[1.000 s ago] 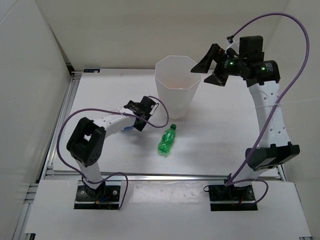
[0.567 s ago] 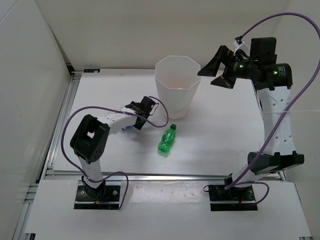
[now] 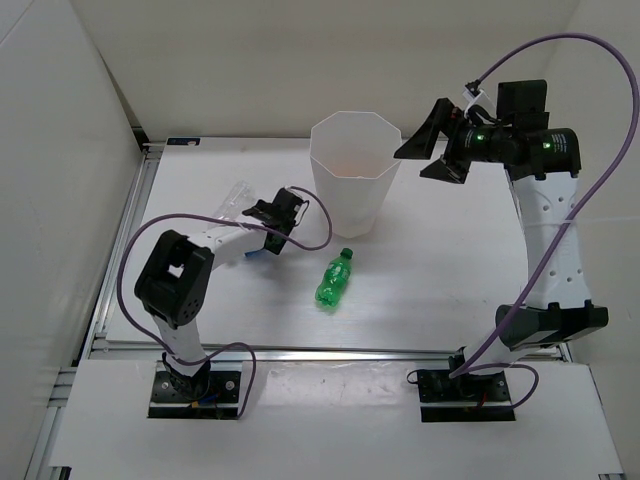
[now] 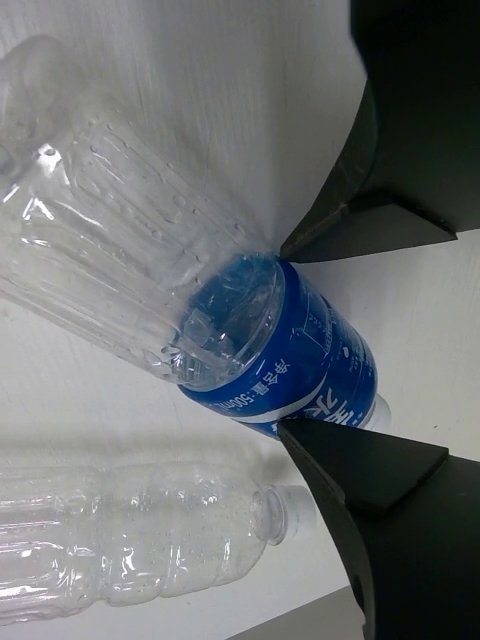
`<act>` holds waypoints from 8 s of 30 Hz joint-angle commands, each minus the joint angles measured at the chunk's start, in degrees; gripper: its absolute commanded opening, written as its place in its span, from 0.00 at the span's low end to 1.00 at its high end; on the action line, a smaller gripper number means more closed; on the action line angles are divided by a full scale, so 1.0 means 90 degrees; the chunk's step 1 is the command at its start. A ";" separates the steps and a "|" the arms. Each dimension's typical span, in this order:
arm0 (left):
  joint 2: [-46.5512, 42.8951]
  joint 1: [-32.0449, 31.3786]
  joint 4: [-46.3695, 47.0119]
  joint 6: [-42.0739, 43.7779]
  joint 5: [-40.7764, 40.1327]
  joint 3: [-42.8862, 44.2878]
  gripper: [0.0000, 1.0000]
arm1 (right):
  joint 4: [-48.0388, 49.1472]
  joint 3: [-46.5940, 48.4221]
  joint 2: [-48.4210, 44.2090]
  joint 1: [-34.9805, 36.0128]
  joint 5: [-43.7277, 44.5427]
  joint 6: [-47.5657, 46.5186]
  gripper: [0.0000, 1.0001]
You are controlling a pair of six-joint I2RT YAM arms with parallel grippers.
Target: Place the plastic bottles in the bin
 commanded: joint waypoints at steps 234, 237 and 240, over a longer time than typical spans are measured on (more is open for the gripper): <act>-0.6085 -0.0530 -0.2603 -0.2846 -0.2219 -0.0040 1.00 | 0.1747 -0.5203 0.1100 0.3980 0.3210 0.1772 0.25; -0.6017 -0.0530 -0.2467 -0.2914 -0.2288 -0.0117 1.00 | 0.1288 -0.4776 -0.0098 0.3980 0.3299 0.1772 0.21; -0.5949 -0.0530 -0.2408 -0.2914 -0.2288 -0.0196 1.00 | 0.0926 -0.4014 -0.0628 0.4038 0.3503 0.1840 0.17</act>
